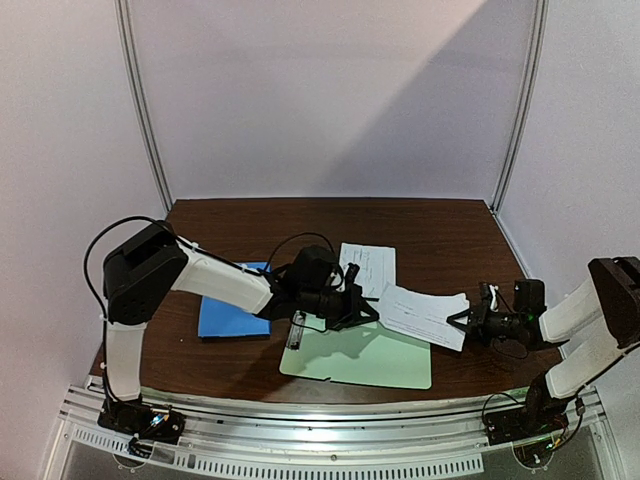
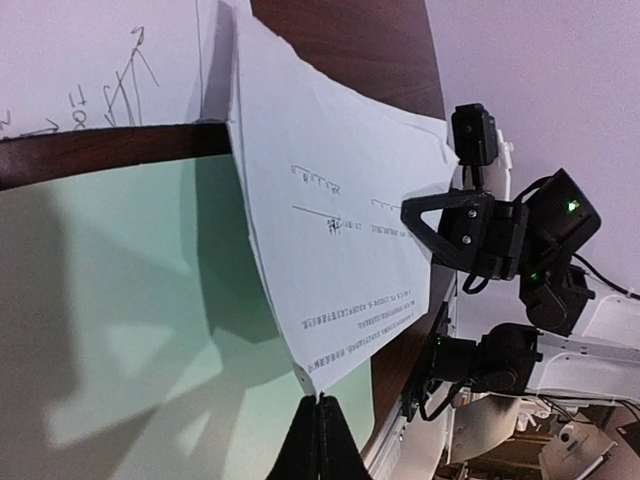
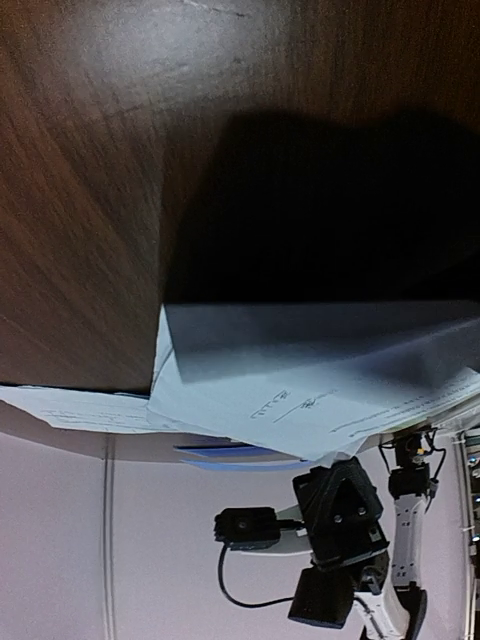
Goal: Put the files into the folder
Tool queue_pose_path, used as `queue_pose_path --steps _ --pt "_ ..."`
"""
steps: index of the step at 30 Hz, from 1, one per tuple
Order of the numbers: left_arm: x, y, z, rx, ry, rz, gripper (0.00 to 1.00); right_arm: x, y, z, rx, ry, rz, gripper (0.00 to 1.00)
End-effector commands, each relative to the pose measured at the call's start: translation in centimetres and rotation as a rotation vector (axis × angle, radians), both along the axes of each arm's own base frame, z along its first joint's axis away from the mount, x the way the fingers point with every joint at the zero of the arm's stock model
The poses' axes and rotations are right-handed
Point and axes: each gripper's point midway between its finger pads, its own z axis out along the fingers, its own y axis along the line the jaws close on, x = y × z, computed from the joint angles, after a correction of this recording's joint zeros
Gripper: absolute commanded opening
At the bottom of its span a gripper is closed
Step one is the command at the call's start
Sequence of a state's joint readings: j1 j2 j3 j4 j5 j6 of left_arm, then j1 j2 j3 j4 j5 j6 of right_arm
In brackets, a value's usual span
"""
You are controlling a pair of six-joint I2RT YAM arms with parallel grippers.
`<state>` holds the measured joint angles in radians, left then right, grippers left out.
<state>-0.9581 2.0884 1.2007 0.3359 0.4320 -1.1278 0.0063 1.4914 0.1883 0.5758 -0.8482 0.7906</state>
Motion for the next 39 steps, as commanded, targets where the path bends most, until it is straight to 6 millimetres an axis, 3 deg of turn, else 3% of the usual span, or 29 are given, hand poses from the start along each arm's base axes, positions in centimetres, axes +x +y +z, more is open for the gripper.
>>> queue_pose_path --steps 1,3,6,10,14,20,24,27,30,39 --pt "1.2 0.6 -1.4 0.079 -0.068 0.003 0.02 -2.1 -0.1 -2.7 -0.017 0.148 0.0 0.0" --pt "1.4 1.0 -0.8 0.103 -0.122 0.011 0.17 -2.0 -0.1 -2.6 -0.017 0.152 0.001 0.0" --pt "2.0 2.0 0.3 0.16 -0.204 0.037 0.53 -1.8 -0.2 -2.5 -0.029 0.155 0.001 0.0" --pt "2.5 4.4 1.6 0.28 -0.29 0.068 0.73 -1.2 -0.9 -2.4 -0.09 0.142 -0.014 0.0" --pt "2.5 8.1 2.6 0.46 -0.385 0.086 0.85 -0.9 -1.2 -1.6 -0.131 0.109 -0.008 0.0" --pt "2.9 14.2 2.9 0.749 -0.538 0.076 0.85 -0.9 -1.7 -0.7 -0.234 0.076 0.011 0.0" --pt "2.1 17.1 2.4 0.868 -0.548 0.036 0.84 -0.5 -1.3 0.7 -0.287 0.021 0.035 0.0" --pt "1.6 17.9 1.4 0.915 -0.533 -0.002 0.81 -0.2 -1.2 1.6 -0.302 0.002 0.034 0.0" --pt "1.6 18.5 0.3 0.962 -0.523 -0.015 0.71 0.4 -1.2 2.7 -0.309 -0.023 0.021 0.0" --pt "1.0 18.1 -2.4 0.983 -0.441 -0.048 0.56 0.7 -1.5 3.9 -0.332 -0.05 0.007 0.0"
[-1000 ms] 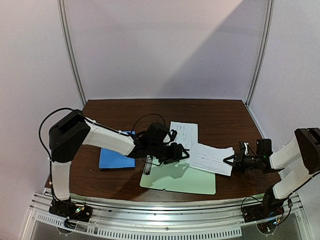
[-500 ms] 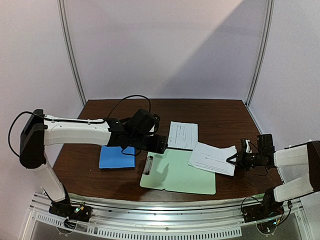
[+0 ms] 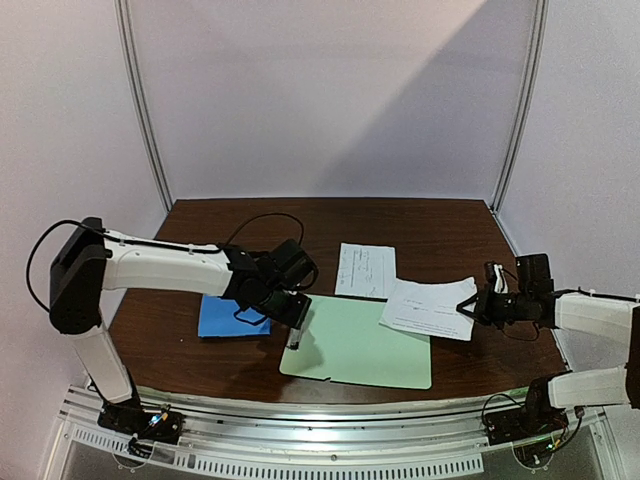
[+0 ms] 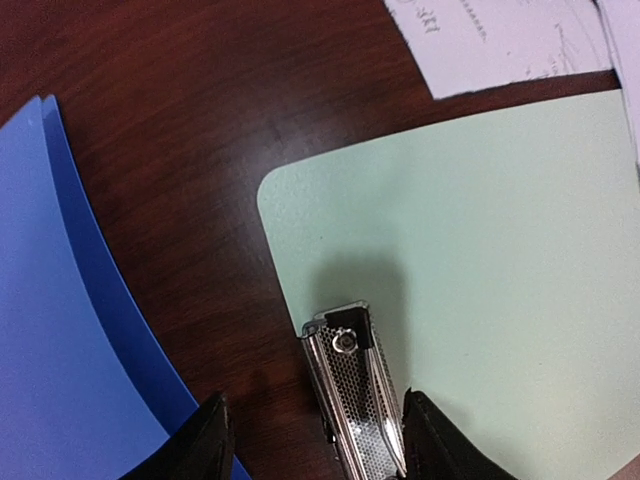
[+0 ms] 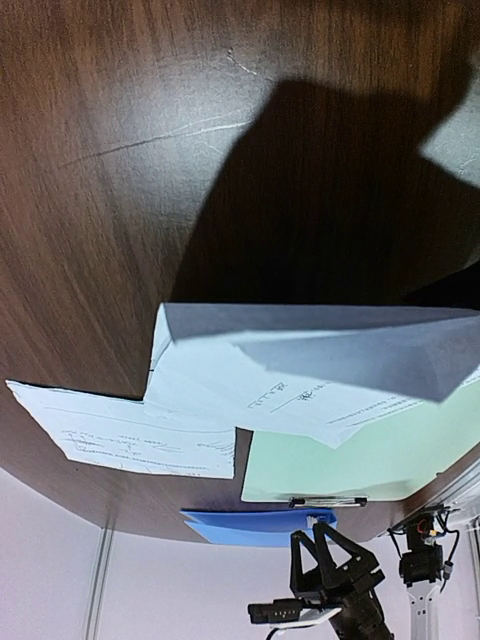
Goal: Put the files into the folder
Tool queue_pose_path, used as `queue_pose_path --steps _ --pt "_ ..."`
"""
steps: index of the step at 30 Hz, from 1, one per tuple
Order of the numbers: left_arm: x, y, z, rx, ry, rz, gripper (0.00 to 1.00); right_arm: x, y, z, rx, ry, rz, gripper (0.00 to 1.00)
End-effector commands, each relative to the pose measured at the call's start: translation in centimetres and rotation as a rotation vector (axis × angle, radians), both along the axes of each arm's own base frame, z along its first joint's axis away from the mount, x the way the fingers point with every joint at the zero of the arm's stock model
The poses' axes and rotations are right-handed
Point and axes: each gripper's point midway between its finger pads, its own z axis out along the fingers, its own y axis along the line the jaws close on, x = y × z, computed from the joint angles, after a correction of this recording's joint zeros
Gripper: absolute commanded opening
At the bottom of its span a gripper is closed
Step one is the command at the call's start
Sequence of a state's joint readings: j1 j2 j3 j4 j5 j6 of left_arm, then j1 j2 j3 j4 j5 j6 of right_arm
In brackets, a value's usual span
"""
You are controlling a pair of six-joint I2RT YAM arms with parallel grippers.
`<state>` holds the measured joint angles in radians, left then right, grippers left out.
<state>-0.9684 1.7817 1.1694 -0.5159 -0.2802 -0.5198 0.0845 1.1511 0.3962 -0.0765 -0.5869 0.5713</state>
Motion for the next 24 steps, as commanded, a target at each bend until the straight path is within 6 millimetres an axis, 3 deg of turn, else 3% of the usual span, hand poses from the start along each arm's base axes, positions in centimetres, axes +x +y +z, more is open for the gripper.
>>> queue_pose_path --steps 1,7,13,19,24 --pt "-0.8 0.5 -2.1 0.057 0.065 0.004 0.55 -0.2 -0.3 0.0 -0.035 0.006 -0.003 0.0" --pt "-1.3 0.8 -3.1 0.069 0.102 0.027 0.46 -0.4 -0.3 -0.4 -0.037 0.018 -0.005 0.0" --pt "-1.7 0.5 -3.3 0.053 0.132 0.031 0.42 -0.5 -0.4 -0.8 -0.042 0.022 -0.004 0.0" --pt "-2.2 -0.3 -2.3 0.029 0.137 0.035 0.52 -0.6 -0.3 -1.1 -0.044 0.027 -0.002 0.0" --pt "-1.9 -0.7 -1.2 0.027 0.114 0.045 0.54 -0.7 -0.3 -1.5 -0.04 0.032 -0.001 0.0"
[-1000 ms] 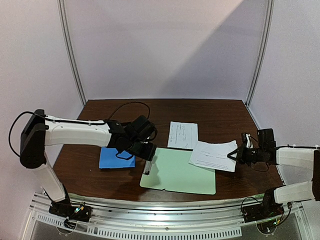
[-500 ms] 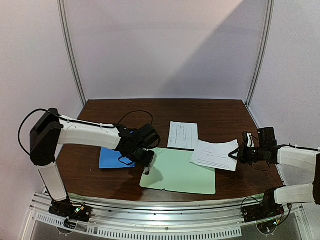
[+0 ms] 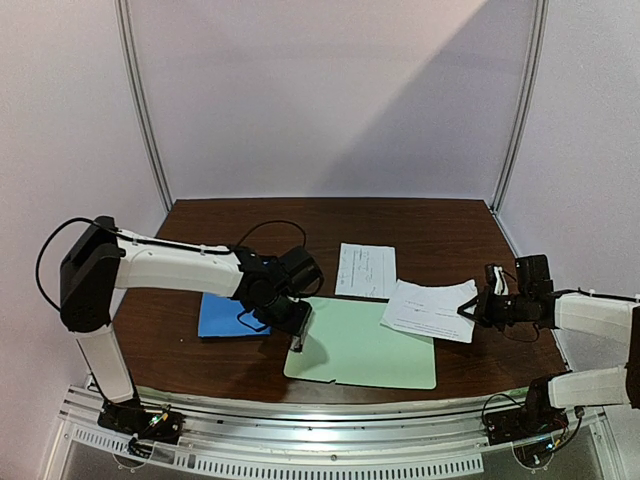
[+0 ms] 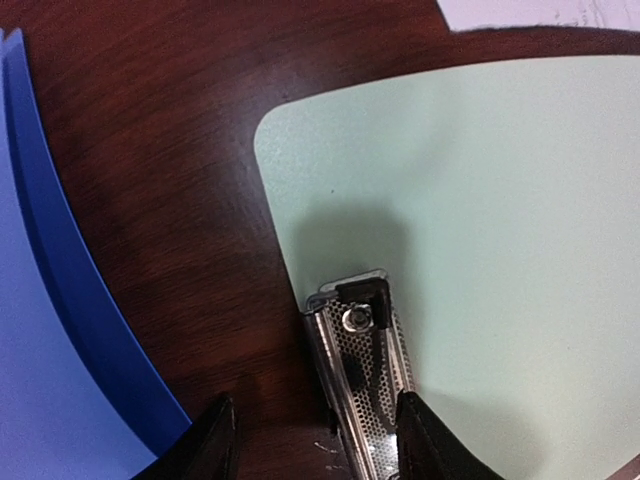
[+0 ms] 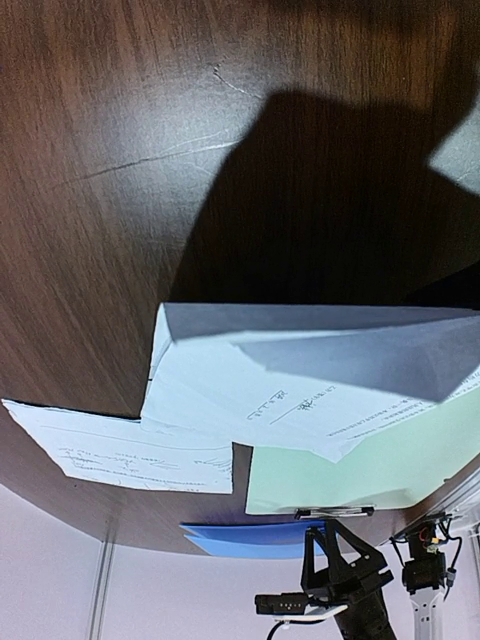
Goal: Put the files into the folder
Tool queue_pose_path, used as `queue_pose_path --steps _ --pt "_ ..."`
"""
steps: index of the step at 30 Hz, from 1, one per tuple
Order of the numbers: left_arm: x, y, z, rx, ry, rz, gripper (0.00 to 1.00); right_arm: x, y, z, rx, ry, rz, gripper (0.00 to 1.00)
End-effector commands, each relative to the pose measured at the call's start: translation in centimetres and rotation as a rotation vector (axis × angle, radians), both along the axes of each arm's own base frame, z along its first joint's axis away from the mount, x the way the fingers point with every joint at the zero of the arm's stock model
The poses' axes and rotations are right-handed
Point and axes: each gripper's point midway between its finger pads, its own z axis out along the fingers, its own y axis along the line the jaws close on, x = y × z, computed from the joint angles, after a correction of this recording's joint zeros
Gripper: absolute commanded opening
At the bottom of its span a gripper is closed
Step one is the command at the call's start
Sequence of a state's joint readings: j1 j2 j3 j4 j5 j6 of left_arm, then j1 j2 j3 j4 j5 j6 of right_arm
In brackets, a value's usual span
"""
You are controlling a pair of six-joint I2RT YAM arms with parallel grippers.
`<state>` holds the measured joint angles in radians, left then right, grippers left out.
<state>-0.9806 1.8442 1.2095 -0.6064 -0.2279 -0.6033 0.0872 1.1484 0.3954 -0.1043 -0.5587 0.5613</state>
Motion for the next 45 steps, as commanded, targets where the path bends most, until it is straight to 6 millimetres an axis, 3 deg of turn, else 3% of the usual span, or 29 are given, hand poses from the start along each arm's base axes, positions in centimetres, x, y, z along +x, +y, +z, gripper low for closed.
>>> queue_pose_path --steps 1,5,9,14,25,33,41,45 --pt "-0.1 -0.7 1.2 -0.005 -0.008 0.008 0.54 -0.5 0.1 -0.9 -0.011 0.015 0.009 0.0" --pt "-0.1 -0.8 1.5 -0.004 -0.013 0.017 0.55 -0.6 0.1 -1.1 -0.014 0.018 0.01 0.0" --pt "-0.6 -0.8 0.5 0.001 0.017 0.026 0.53 -0.6 0.0 -1.1 -0.019 0.015 0.012 0.0" --pt "-1.0 -1.1 -0.4 -0.018 0.046 0.034 0.43 -0.7 0.0 -1.1 -0.02 0.017 0.015 0.0" --pt "-1.5 -1.1 -1.7 -0.013 0.087 0.05 0.41 -1.0 0.0 -1.4 -0.027 0.022 0.021 0.0" --pt "-1.8 -0.9 -2.6 -0.001 0.103 0.061 0.27 -1.0 0.0 -1.4 -0.023 0.02 0.022 0.0" --pt "-2.4 -0.2 -3.9 0.013 0.131 0.07 0.25 -1.0 0.1 -1.3 -0.023 0.021 0.026 0.0" --pt "-2.6 -0.2 -4.4 0.003 0.141 0.067 0.12 -0.9 0.2 -1.0 -0.017 0.019 0.029 0.0"
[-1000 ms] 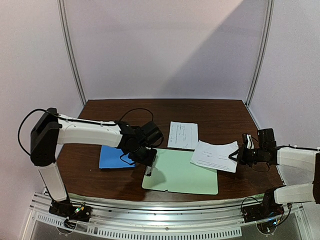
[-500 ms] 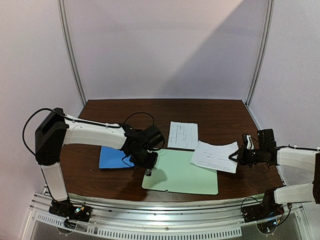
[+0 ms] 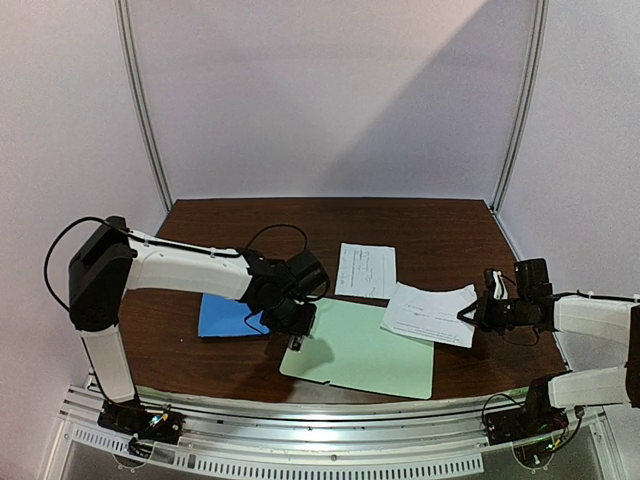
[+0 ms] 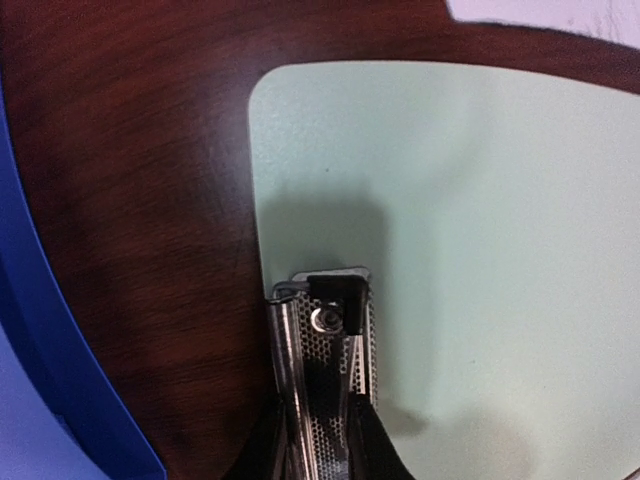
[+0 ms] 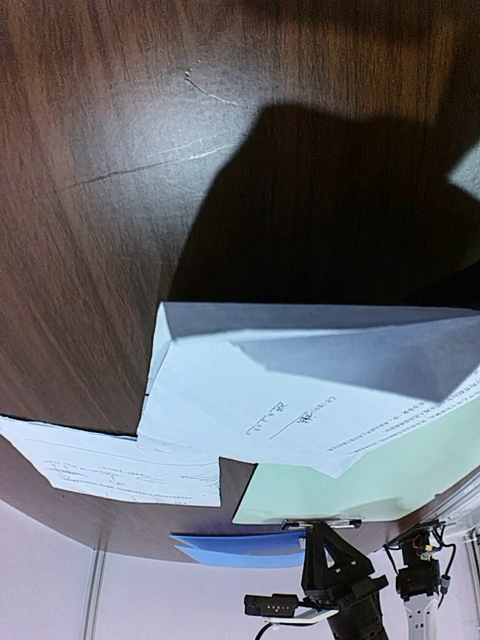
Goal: Put the files into the folder
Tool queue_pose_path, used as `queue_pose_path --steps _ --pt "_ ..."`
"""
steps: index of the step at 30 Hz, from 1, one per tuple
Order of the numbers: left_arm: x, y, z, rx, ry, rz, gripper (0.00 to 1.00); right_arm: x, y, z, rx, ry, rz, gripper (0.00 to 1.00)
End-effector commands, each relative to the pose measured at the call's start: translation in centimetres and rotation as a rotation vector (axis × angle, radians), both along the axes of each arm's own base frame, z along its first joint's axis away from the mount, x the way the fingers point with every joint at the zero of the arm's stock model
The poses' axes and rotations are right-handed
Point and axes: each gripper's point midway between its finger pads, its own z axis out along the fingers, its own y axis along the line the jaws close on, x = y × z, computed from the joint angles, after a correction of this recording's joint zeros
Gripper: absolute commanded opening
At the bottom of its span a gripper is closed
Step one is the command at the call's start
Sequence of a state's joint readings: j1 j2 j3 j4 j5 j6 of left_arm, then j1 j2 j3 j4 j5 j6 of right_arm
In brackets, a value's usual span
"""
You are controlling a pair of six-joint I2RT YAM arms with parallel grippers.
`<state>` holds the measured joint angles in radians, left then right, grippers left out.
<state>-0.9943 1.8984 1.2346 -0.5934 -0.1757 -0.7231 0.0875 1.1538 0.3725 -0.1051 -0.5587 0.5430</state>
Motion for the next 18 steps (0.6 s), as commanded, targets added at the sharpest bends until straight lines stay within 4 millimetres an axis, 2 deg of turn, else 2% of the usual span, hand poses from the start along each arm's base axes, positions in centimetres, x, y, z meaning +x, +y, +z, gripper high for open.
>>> queue_pose_path --steps 1,3,8,18 --pt "-1.9 1.2 -3.0 0.049 0.075 -0.018 0.08 -0.2 0.3 0.0 -0.002 0.002 0.018 0.0" --pt "-1.8 1.1 -3.0 0.044 0.076 -0.018 0.01 -0.3 0.5 0.2 0.004 0.007 0.025 0.0" --pt "-1.6 0.4 -2.5 0.013 0.07 -0.015 0.0 -0.6 1.9 0.8 0.005 0.01 0.069 0.0" --pt "-1.7 -0.6 -2.4 -0.046 0.08 -0.005 0.0 -1.7 8.0 2.1 0.036 -0.002 0.188 0.0"
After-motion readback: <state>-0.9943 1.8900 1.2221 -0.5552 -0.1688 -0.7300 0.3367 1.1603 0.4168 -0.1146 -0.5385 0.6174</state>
